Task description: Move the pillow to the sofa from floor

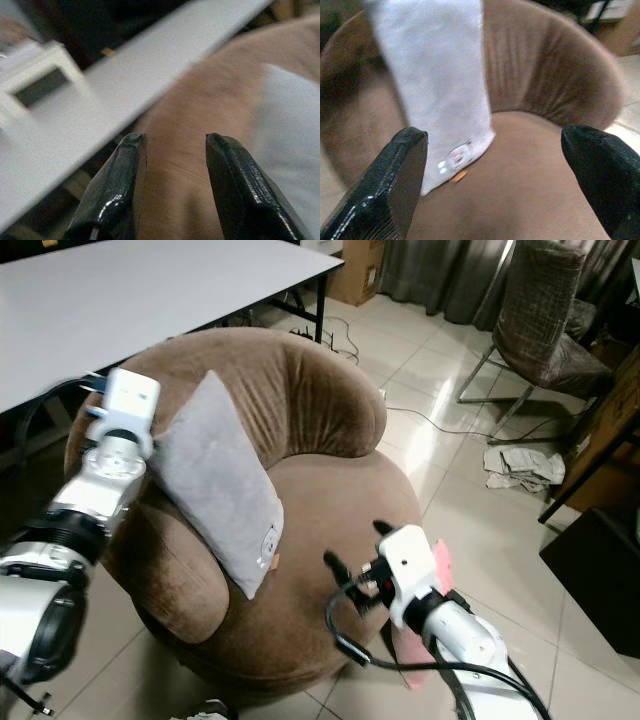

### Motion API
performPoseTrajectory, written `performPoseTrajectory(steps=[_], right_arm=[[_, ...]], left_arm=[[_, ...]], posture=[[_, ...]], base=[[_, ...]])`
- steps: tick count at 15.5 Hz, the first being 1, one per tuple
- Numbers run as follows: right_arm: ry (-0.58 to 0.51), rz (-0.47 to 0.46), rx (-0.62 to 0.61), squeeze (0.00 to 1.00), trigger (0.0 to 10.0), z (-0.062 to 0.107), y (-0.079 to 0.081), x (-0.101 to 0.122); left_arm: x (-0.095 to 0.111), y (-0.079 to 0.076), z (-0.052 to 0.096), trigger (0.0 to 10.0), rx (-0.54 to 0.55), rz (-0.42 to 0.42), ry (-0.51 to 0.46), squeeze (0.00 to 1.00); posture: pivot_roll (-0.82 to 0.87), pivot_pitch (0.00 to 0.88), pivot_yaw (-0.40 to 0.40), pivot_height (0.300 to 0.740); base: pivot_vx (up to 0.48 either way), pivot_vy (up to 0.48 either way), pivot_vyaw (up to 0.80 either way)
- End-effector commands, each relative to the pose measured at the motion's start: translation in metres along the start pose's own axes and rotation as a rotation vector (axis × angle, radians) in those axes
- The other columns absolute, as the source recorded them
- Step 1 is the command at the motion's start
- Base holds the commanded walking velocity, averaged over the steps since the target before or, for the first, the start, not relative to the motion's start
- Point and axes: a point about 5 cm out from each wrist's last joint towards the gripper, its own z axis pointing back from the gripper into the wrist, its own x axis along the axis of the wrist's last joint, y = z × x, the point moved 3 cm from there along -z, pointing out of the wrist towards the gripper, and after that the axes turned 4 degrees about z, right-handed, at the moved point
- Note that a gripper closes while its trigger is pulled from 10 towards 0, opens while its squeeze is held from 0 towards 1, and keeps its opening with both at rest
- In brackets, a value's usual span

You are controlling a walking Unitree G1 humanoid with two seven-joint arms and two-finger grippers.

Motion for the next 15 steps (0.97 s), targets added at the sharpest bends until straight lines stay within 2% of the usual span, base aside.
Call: performPoseTrajectory(steps=[1, 2, 3, 4, 5, 6, 7, 8, 9, 10, 11, 12, 13, 14, 15], right_arm=[[0.004, 0.023, -0.072, 0.0, 10.0, 0.002, -0.013, -0.001], [-0.013, 0.046, -0.26, 0.0, 10.0, 0.001, -0.03, 0.003], [-0.01, 0.05, -0.316, 0.0, 10.0, 0.002, -0.035, 0.004], [-0.024, 0.02, -0.372, 0.0, 10.0, 0.002, -0.038, 0.006], [-0.04, -0.028, -0.384, 0.0, 10.0, 0.001, -0.035, 0.008], [-0.056, -0.062, -0.389, 0.0, 10.0, 0.001, -0.034, 0.01], [-0.085, -0.111, -0.384, 0.0, 10.0, -0.002, -0.026, 0.014], [-0.083, -0.118, -0.36, 0.0, 10.0, -0.005, -0.019, 0.013], [-0.068, -0.127, -0.309, 0.0, 10.0, -0.008, -0.007, 0.01], [-0.057, -0.126, -0.286, 0.0, 10.0, -0.008, -0.001, 0.007], [-0.054, -0.137, -0.29, 0.0, 10.0, -0.007, -0.001, 0.006], [-0.053, -0.164, -0.311, 0.0, 10.0, -0.006, -0.003, 0.005], [-0.051, -0.176, -0.321, 0.0, 10.0, -0.005, -0.004, 0.003], [-0.042, -0.199, -0.338, 0.0, 10.0, -0.005, -0.006, 0.0], [-0.036, -0.201, -0.342, 0.0, 10.0, -0.004, -0.006, -0.002]], left_arm=[[0.015, 0.01, -0.002, 10.0, 0.055, 0.011, -0.075, 1.0], [0.037, 0.036, 0.0, 10.0, 0.142, 0.076, -0.235, 0.0], [0.042, 0.041, 0.001, 10.0, 0.147, 0.104, -0.273, 0.0], [0.049, 0.035, 0.006, 10.0, 0.02, 0.21, -0.313, 0.0], [0.051, 0.022, 0.013, 10.0, -0.145, 0.296, -0.32, 0.0], [0.051, 0.015, 0.02, 10.0, -0.226, 0.333, -0.323, 0.0], [0.038, -0.004, 0.042, 10.0, -0.381, 0.361, -0.287, 0.0], [0.028, -0.015, 0.057, 10.0, -0.466, 0.358, -0.264, 0.0], [0.006, -0.029, 0.08, 10.0, -0.553, 0.37, -0.198, 0.0], [-0.007, -0.036, 0.094, 10.0, -0.585, 0.388, -0.137, 0.0], [-0.009, -0.042, 0.103, 10.0, -0.625, 0.392, -0.13, 0.0], [-0.011, -0.053, 0.118, 10.0, -0.687, 0.389, -0.123, 0.0], [-0.014, -0.057, 0.123, 10.0, -0.696, 0.369, -0.11, 0.0], [-0.023, -0.071, 0.132, 10.0, -0.718, 0.257, -0.096, 0.0], [-0.023, -0.075, 0.136, 10.0, -0.733, 0.237, -0.097, 0.0]], posture=[[0.06, 0.028, -0.056, 0.74], [0.06, 0.025, -0.057, 0.74], [0.06, 0.024, -0.057, 0.74], [0.07, 0.019, -0.058, 0.74], [0.07, 0.014, -0.056, 0.74], [0.07, 0.013, -0.056, 0.74], [0.07, 0.008, -0.057, 0.74], [0.07, 0.005, -0.06, 0.74], [0.08, 0.0, -0.061, 0.74], [0.08, 0.0, -0.064, 0.74], [0.08, 0.0, -0.067, 0.74], [0.08, 0.0, -0.071, 0.74], [0.08, 0.0, -0.072, 0.74], [0.08, 0.0, -0.076, 0.74], [0.09, 0.0, -0.076, 0.74]], base=[[0.0, 0.0, 0.0], [0.0, 0.0, 0.0], [0.0, 0.0, 0.0], [0.0, 0.0, 0.0], [0.0, 0.0, 0.0], [0.0, 0.0, 0.71], [0.0, 0.0, 0.79], [0.0, 0.0, 0.79], [0.0, 0.0, 0.79], [0.0, 0.0, 0.79], [0.0, 0.0, 0.79], [0.0, 0.0, 0.79], [0.0, 0.0, 0.79], [0.0, 0.0, 0.79], [0.0, 0.0, 0.79]])
